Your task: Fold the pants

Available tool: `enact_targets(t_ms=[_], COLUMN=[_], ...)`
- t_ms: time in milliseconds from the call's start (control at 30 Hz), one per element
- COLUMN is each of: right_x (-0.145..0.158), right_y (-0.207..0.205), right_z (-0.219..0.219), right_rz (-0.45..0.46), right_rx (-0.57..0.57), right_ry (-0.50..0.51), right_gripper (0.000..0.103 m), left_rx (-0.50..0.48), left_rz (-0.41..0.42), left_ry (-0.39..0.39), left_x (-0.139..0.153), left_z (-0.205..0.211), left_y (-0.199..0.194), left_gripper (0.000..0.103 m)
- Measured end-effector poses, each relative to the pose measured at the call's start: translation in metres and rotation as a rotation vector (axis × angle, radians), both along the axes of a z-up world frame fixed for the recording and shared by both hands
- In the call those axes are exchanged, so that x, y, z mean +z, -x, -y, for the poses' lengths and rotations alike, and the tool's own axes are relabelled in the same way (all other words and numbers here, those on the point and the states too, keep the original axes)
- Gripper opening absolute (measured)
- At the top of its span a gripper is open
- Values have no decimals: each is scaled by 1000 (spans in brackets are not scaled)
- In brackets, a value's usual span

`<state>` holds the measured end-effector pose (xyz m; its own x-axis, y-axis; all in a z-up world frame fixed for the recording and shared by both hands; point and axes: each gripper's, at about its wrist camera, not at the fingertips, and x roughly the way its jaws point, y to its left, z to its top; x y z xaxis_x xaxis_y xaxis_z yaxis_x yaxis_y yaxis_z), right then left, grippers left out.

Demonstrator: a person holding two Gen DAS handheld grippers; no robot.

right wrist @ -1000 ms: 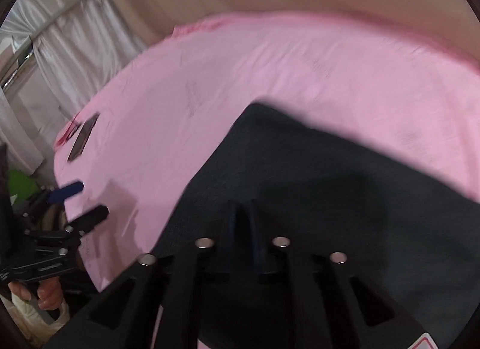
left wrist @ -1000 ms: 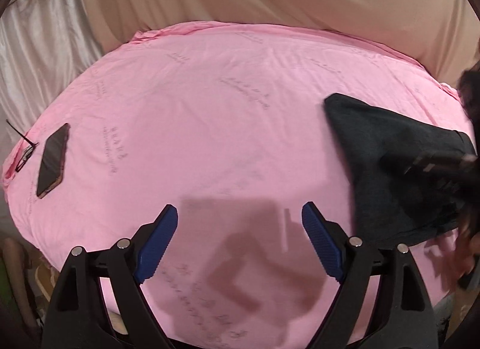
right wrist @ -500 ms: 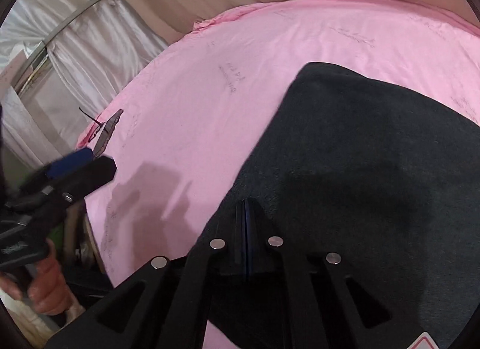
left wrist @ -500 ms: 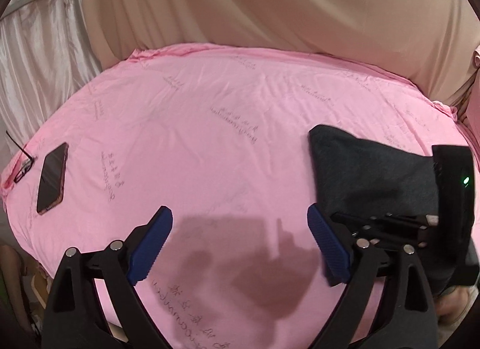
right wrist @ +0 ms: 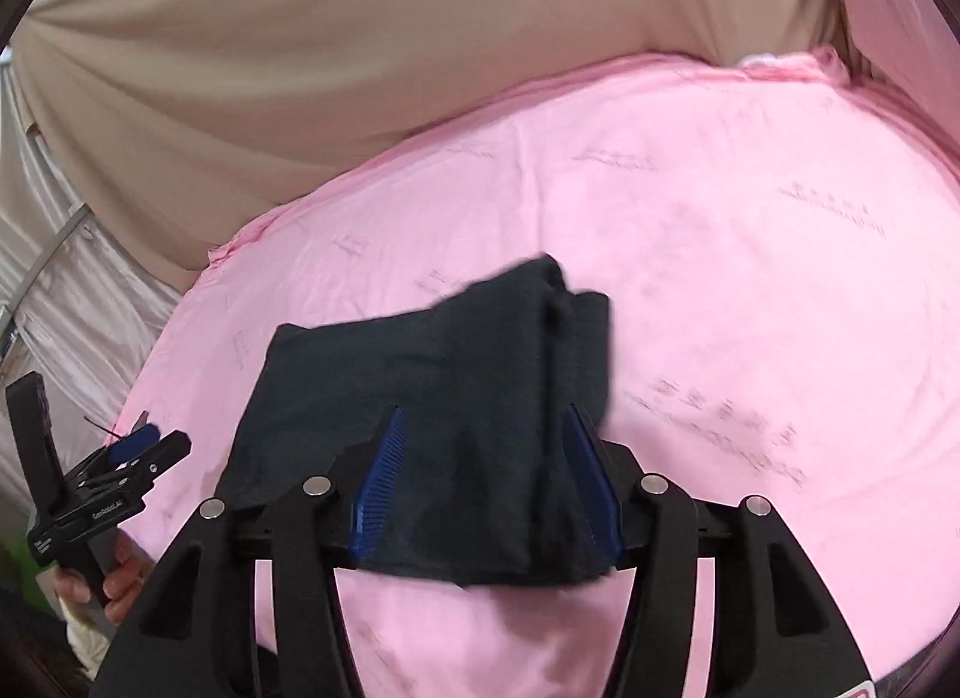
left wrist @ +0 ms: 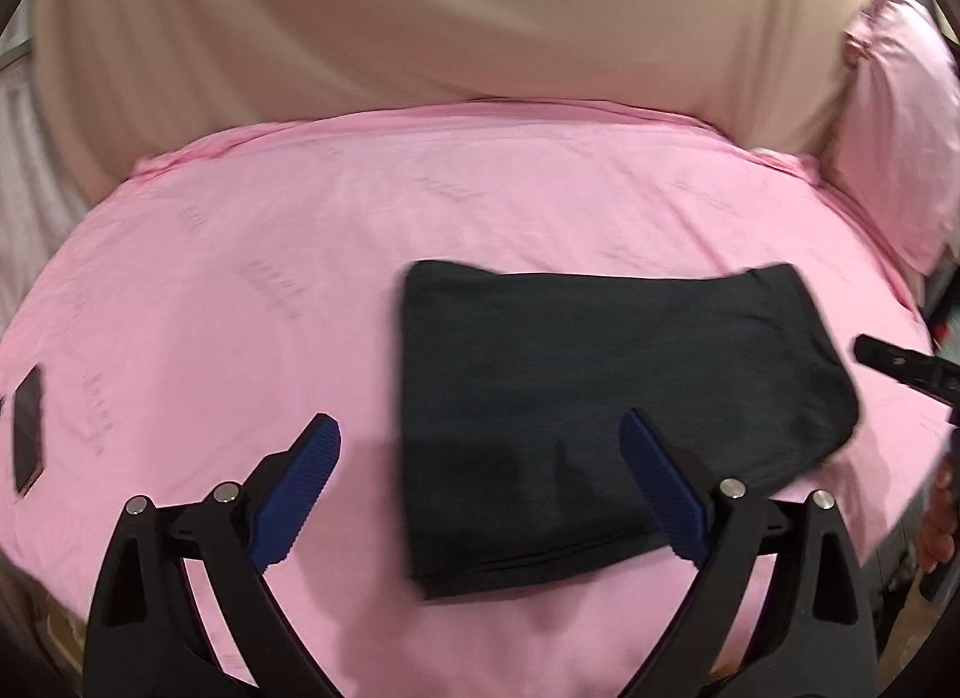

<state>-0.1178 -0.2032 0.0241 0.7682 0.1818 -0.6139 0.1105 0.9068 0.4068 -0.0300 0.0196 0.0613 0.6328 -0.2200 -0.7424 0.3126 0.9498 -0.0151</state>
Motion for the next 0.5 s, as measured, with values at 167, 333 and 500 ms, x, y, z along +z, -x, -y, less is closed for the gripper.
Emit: enact_targets(t_ms=[167, 333, 500], right_x=[-15, -8, 14], right_y=[-20, -29, -44], right_z=[-6, 13, 18], right_rz=[-37, 14, 77], right_rx=[121, 194, 286], right_ry=[6, -118, -256], right_gripper=[29, 5, 5], left_rx=[-221, -352, -412], left_rz=[21, 20, 67], left_ry=[-10, -83, -162], left_x=[2, -14, -29], left_z=[72, 126, 172], left_y=[23, 34, 38], left_gripper=[97, 98, 97])
